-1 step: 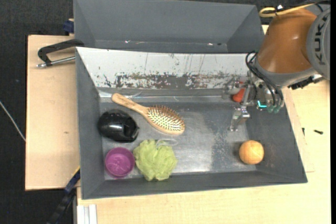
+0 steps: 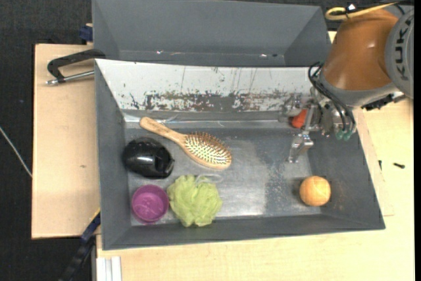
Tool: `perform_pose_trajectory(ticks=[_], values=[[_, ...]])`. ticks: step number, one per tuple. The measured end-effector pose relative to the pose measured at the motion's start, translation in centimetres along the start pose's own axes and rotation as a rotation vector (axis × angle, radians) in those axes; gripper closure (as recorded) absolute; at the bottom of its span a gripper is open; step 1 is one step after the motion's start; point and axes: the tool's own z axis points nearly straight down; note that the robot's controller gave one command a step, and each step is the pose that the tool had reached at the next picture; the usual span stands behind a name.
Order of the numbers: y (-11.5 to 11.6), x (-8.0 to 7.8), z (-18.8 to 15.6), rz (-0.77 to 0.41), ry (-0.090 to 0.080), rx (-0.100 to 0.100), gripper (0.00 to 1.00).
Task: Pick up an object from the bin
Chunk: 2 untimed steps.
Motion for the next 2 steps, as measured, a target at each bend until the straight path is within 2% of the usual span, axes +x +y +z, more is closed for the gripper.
perform_pose_trajectory(ticks=[1, 2], values=[[6.9, 1.5, 5.8, 0.075, -0.005, -0.001, 0.00], [10.0, 1.3, 5.1, 0.025, -0.003, 0.000, 0.00]])
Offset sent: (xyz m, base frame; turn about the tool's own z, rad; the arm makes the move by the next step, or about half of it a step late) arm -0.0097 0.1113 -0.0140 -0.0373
